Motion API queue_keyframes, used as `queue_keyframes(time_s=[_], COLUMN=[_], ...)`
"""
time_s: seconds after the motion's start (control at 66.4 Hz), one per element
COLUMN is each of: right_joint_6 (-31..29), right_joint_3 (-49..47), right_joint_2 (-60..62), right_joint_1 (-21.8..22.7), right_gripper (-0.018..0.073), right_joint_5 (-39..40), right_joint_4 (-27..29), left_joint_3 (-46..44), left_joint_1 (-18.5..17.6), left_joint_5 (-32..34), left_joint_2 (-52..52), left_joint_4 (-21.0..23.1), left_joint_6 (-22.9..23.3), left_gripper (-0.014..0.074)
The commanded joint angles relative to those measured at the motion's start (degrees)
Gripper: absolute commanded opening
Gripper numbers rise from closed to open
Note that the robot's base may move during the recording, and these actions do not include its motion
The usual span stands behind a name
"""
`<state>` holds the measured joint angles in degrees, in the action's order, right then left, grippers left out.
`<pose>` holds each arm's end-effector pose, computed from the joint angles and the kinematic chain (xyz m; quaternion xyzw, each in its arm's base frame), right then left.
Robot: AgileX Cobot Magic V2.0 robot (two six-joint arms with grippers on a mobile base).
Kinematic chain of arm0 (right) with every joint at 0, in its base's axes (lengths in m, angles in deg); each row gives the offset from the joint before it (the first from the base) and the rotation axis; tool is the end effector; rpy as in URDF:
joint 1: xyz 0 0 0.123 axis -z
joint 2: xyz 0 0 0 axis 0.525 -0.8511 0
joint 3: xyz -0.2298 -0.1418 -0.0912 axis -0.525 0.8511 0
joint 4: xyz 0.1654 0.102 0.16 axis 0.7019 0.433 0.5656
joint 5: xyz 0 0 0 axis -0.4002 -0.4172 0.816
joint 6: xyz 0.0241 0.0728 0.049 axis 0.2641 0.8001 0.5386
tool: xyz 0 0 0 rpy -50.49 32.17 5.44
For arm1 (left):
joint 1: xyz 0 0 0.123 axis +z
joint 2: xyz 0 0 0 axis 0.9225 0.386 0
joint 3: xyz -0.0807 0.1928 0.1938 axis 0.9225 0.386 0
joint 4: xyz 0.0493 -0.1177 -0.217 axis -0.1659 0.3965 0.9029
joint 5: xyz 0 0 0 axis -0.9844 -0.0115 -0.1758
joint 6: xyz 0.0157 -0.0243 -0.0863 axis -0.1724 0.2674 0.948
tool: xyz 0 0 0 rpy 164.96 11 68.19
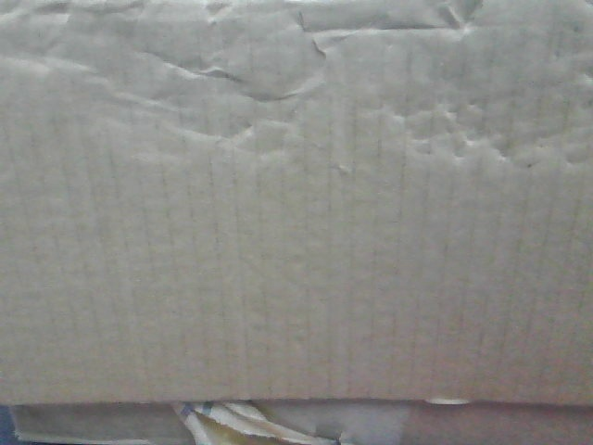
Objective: Stack two boxes on right shelf middle
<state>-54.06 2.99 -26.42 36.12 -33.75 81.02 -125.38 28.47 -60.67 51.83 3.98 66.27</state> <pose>0.0560 -0.0044 0.2125 0.0200 0.6784 -0.0354 0.7336 0.2620 -0.1733 0.3947 -0.0458 0.9490 -0.0478 0.3082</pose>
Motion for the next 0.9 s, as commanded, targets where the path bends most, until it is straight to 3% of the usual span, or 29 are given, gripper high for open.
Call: queue_keyframes(time_s=[0.0, 0.286, 0.663, 0.768, 0.889], right_joint_6=[-0.20, -0.20, -0.20, -0.20, -0.20], right_joint_3=[0.00, 0.00, 0.00, 0.00, 0.00], right_joint_2=[-0.03, -0.03, -0.03, -0.03, -0.03], right_joint_1=[0.18, 0.18, 0.18, 0.18, 0.18], right_gripper=[-0.0162, -0.0162, -0.0162, -0.0162, -0.0162], right_joint_5=[0.92, 0.92, 0.92, 0.92, 0.92], right_joint_4=[0.09, 0.09, 0.09, 0.09, 0.09], left_joint_3=[3.60, 10.41, 10.71, 10.71, 10.71], left_joint_1=[-0.36, -0.36, -0.24, -0.24, -0.24], left_joint_5=[5.01, 12.56, 14.10, 14.10, 14.20], left_joint_2=[0.28, 0.38, 0.38, 0.38, 0.38], left_joint_4=[2.40, 3.08, 3.17, 3.74, 3.99], left_joint_6=[1.55, 2.02, 2.02, 1.33, 1.00], left_gripper=[-0.0111, -0.0111, -0.0107, -0.0024, 0.0158])
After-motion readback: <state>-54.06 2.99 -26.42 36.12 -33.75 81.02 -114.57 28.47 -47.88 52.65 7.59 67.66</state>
